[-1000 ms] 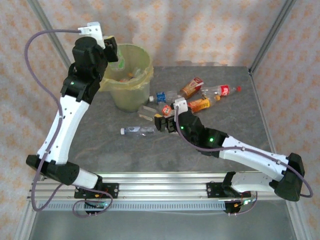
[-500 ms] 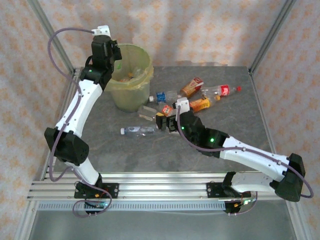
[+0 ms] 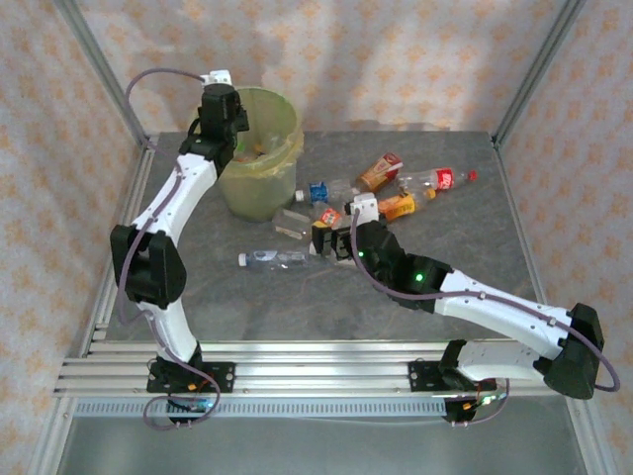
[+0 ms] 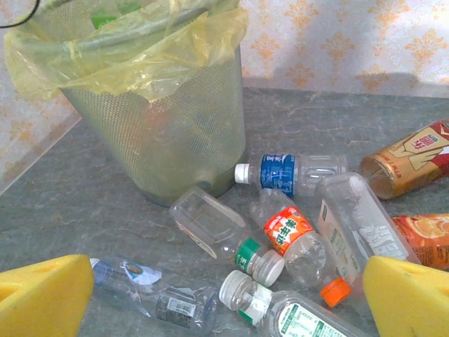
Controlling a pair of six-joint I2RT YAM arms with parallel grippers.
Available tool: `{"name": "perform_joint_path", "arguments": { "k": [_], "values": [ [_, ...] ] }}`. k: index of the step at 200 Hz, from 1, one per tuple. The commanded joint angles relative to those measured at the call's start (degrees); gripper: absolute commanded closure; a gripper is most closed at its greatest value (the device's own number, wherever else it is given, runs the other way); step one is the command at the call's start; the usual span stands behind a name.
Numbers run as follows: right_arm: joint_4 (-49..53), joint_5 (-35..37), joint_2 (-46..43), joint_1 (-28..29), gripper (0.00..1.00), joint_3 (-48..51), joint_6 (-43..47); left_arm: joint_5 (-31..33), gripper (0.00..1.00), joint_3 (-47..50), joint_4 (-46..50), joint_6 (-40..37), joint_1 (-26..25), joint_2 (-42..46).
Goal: Put the plastic bottles in the bin
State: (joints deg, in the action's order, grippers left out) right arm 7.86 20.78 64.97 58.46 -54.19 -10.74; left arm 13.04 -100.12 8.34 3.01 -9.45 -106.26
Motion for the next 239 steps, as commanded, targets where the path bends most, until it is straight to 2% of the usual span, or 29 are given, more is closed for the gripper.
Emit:
{"name": "perform_joint_path", "arguments": {
  "k": [1, 24, 63, 74, 101, 154, 200, 239],
  "values": [
    [1.3, 1.99, -0.47, 0.23, 0.01, 0.62, -1.05, 3.08, 0.76, -4.51, 2.64, -2.62, 0.38, -1.68],
    [1.35, 2.24, -0.02, 0.25, 0.01, 0.71, -1.22, 3.03, 0.63, -7.56, 6.8, -2.73, 0.41, -4.69],
    [2.89, 1.72, 1.37, 0.2, 0.01, -0.62, -1.37, 1.72, 0.31, -8.25, 7.5, -2.39, 0.44, -4.85],
    [3.08, 1.91, 1.78, 0.24, 0.01, -0.9, -1.3, 1.66, 0.25, -8.55, 7.72, -2.39, 0.4, -4.67],
    [3.5, 3.35, 2.53, 0.18, 0.01, -1.39, -1.87, 1.45, 0.21, -8.85, 8.43, -2.27, 0.4, -3.49],
    [5.97, 6.06, 7.32, 0.23, 0.01, -3.99, -2.2, -0.23, 0.0, -7.99, 10.35, 0.29, 0.41, 2.19],
    [11.3, 3.07, 13.05, 0.19, 0.01, -8.99, -0.87, -1.44, 0.0, -3.46, 13.14, 5.94, 0.4, 10.69],
    [15.32, -1.76, 19.49, 0.19, 0.01, -14.27, 1.45, -0.01, 0.0, 8.05, 13.11, 13.68, 0.4, 22.02]
  ]
}}
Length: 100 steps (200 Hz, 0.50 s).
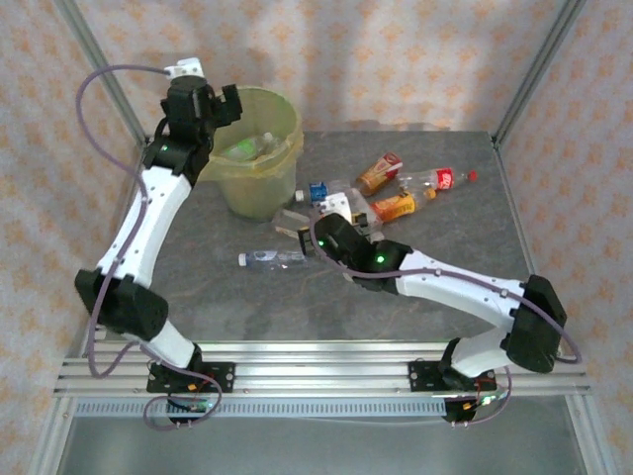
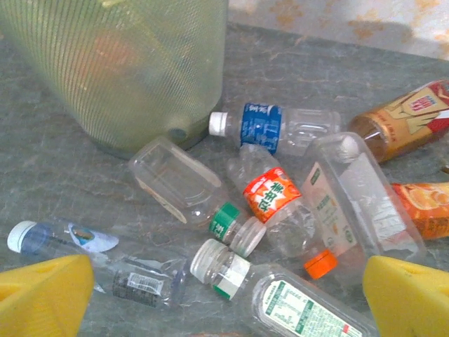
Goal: Put the plastic bottles in the bin
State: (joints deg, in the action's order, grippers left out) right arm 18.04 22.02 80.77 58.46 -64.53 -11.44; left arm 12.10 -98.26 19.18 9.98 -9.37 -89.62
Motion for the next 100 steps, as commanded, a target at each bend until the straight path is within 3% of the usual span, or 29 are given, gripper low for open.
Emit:
{"name": "perform_joint_path", "arguments": {
  "k": [1, 59, 100],
  "values": [
    [5.28, -3.06, 3.91, 0.18, 0.01, -4.02, 2.18, 0.92, 0.0, 6.48, 2.22, 6.98, 0.31, 5.71],
    [18.15, -9.45, 19.04, 0.21, 0.01, -18.76, 7.25, 2.12, 0.0, 24.93, 3.04, 19.68, 0.32, 23.56],
    [22.22, -15.47, 26.5, 0.24, 0.01, -24.33, 11.72, 4.05, 0.0, 32.32, 7.29, 25.22, 0.31, 32.66]
  ]
}}
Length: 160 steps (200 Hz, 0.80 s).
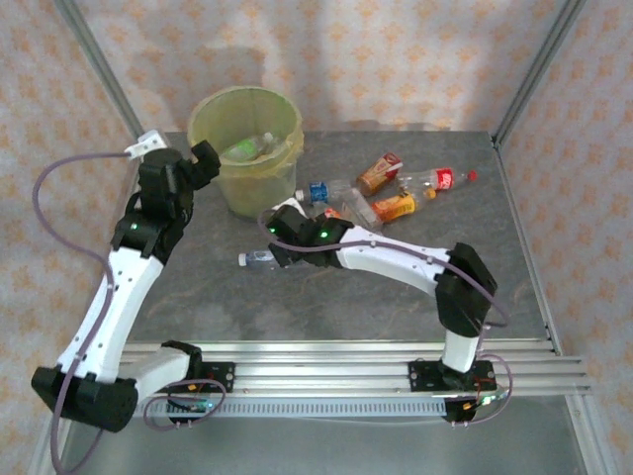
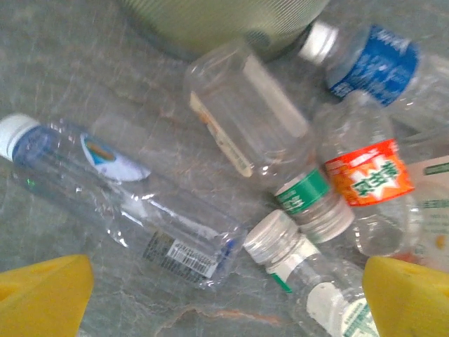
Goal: Put the plastic bottles in the bin
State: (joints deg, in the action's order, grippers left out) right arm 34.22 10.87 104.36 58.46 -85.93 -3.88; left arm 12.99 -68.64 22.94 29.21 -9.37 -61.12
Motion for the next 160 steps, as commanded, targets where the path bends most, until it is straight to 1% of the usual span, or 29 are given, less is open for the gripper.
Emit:
{"name": "perform_joint_path", "arguments": {
  "k": [1, 26, 57, 82, 114, 160],
  "values": [
    [6.09, -4.39, 3.07, 0.16, 0.01, -3.02, 4.28, 3.25, 0.0, 2.84, 3.66, 6.14, 0.31, 4.39],
    [7.16, -7.65, 6.29, 0.2, 0.01, -5.01, 6.76, 4.69, 0.0, 7.16, 5.66, 9.18, 0.31, 9.35],
    [7.37, -9.8, 9.46, 0.19, 0.01, -7.03, 9.49, 5.1, 0.0, 10.3, 7.97, 9.9, 0.31, 13.84],
    [7.34, -9.91, 11.84, 0.17, 0.0, -8.99, 11.27, 5.46, 0.0, 10.29, 10.34, 9.55, 0.31, 15.13],
    [7.44, -11.08, 15.19, -0.15, 0.0, -11.91, 13.23, 5.11, 0.0, 10.7, 10.46, 9.72, 0.31, 15.99],
    [8.15, -12.71, 19.08, -1.18, 0.02, -15.01, 13.64, 6.18, 0.0, 10.52, 11.42, 9.3, 0.32, 16.12]
  ]
}}
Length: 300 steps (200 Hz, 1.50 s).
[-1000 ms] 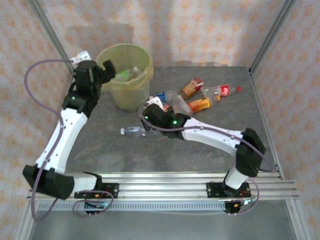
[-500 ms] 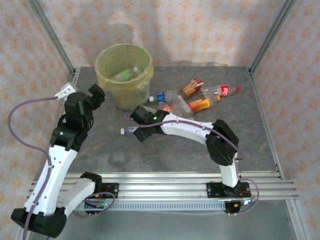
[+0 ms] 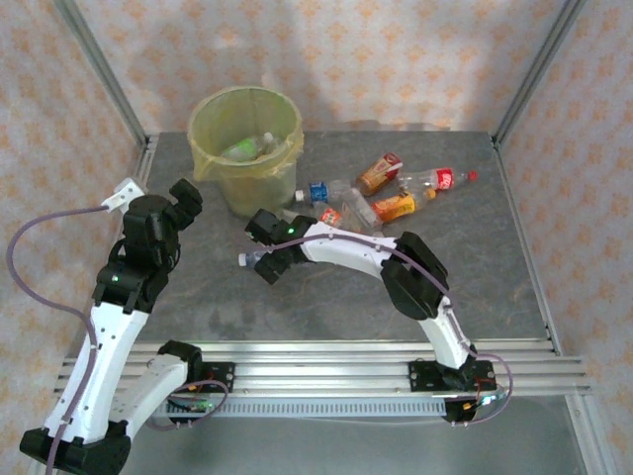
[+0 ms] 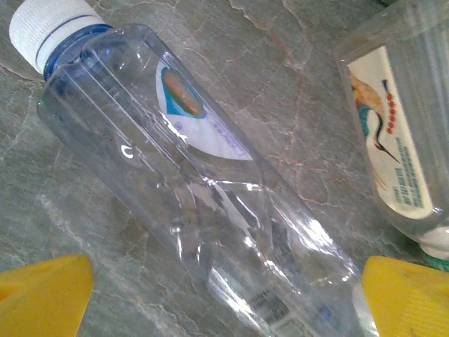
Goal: Put the plastic bottles in the bin
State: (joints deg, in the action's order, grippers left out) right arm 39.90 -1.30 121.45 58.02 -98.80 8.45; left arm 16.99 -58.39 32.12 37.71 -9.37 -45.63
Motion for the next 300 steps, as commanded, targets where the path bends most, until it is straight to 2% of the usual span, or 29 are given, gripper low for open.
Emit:
{"name": "perform_joint_path", "arguments": {
  "k": [1, 88, 164, 227, 300],
  "values": [
    [2.46, -0.54, 2.1, -0.73, 0.02, -2.16, 1.35, 2.22, 0.0, 0.28, 2.24, 0.83, 0.32, 0.63],
    [4.04, -3.24, 4.89, -0.97, 0.07, -2.02, -0.55, 2.31, 0.0, 0.12, 2.17, 0.34, 0.31, 0.36],
    [3.01, -4.75, 4.27, -0.31, 0.15, 3.3, -3.27, 2.49, 0.0, 0.21, 1.98, 0.18, 0.31, 0.23],
    [2.18, -3.8, 2.92, 0.27, 0.33, 5.19, -4.54, 2.9, 0.0, 0.05, 2.27, 0.08, 0.32, 0.01],
    [-4.0, -0.43, -7.52, 0.38, 0.54, 11.3, -8.03, 2.08, 0.0, -0.36, 2.25, -0.54, 0.31, -0.34]
  ]
}}
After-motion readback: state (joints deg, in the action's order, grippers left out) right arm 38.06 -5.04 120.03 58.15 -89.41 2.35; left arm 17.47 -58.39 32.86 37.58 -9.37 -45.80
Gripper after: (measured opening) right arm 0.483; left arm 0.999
